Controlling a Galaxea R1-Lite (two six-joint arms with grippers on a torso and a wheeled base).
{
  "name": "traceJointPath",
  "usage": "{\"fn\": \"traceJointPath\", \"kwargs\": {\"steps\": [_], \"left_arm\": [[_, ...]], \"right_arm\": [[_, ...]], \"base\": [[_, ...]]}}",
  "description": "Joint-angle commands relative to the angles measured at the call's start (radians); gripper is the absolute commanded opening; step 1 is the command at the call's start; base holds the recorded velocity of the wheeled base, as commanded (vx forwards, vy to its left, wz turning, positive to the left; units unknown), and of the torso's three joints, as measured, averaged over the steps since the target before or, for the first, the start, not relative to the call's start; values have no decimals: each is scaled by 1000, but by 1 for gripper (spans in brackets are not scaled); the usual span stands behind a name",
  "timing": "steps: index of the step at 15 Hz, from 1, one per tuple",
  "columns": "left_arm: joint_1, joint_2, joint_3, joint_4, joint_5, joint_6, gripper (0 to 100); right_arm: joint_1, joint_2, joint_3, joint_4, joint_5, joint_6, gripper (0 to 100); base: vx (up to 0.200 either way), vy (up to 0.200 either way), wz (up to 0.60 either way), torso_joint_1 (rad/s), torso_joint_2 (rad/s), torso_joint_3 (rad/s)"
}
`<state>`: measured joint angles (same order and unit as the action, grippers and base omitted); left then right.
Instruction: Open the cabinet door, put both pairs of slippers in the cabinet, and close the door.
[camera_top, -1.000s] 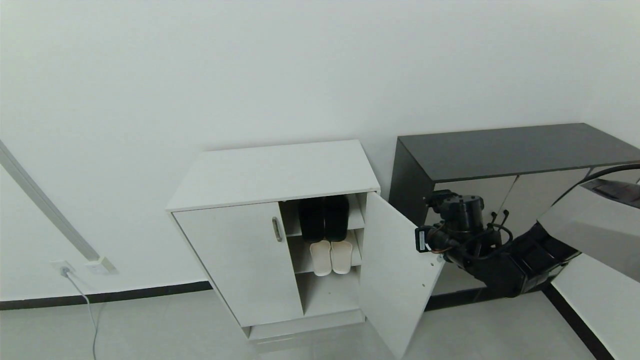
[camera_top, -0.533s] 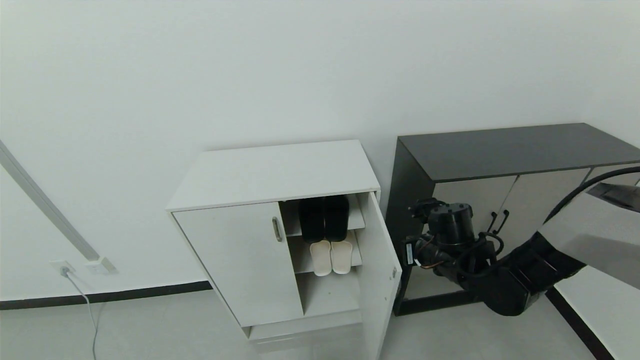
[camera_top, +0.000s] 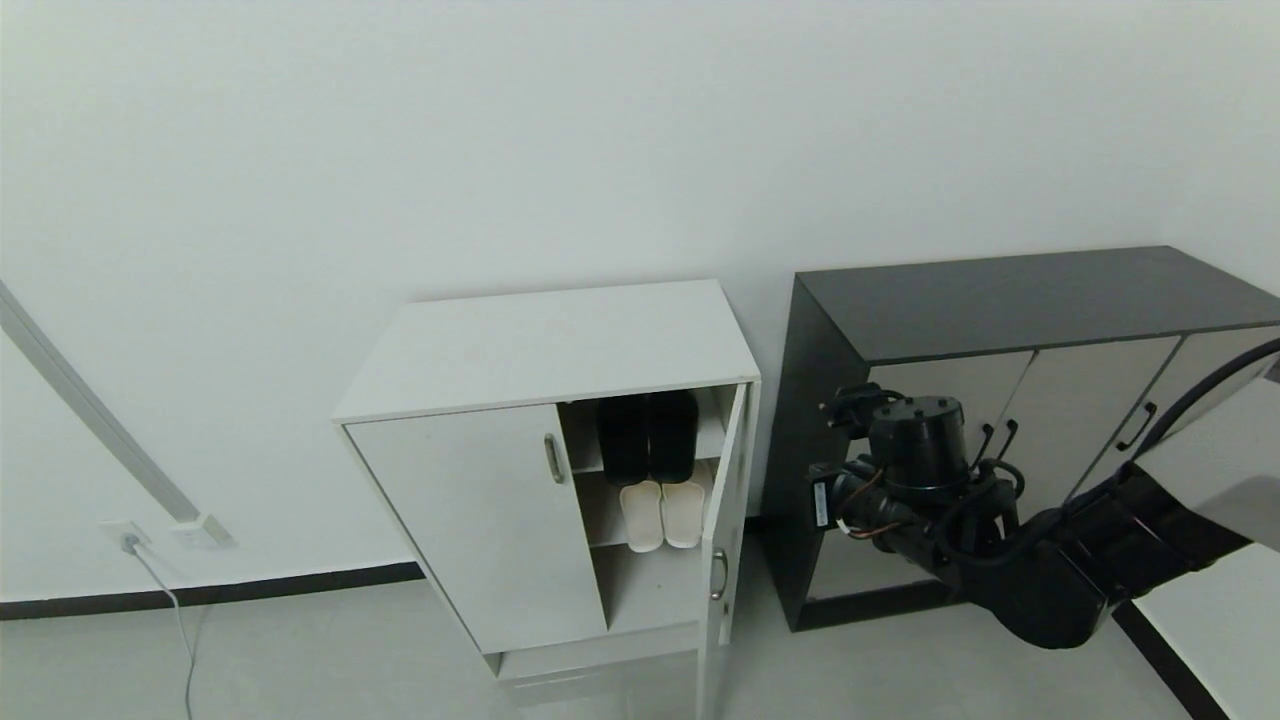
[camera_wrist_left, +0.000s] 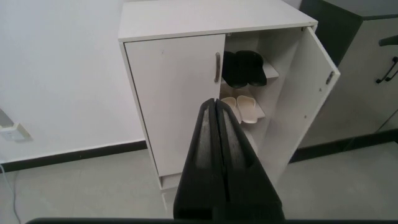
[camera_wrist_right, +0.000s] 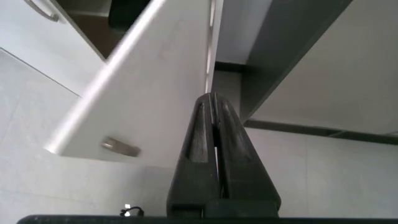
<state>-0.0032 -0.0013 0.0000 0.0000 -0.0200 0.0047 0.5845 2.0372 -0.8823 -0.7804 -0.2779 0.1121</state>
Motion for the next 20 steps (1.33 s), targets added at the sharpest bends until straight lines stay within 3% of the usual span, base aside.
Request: {"fn": "traceJointPath", "kwargs": {"steps": [1,10,15,20], "left_arm": [[0,1,0,0,0,0,0],[0,1,0,0,0,0,0],[0,1,0,0,0,0,0],[0,1,0,0,0,0,0]], "right_arm": [[-2,-2,-3,0,0,0,0],[-3,67,-40,-3,2,15,0],[84,129,-52,-5,42,63,0],[135,227,-144,0,63,77,0]], "base": [[0,0,0,0,0,0],[0,0,0,0,0,0],[0,0,0,0,0,0],[0,0,0,0,0,0]]}}
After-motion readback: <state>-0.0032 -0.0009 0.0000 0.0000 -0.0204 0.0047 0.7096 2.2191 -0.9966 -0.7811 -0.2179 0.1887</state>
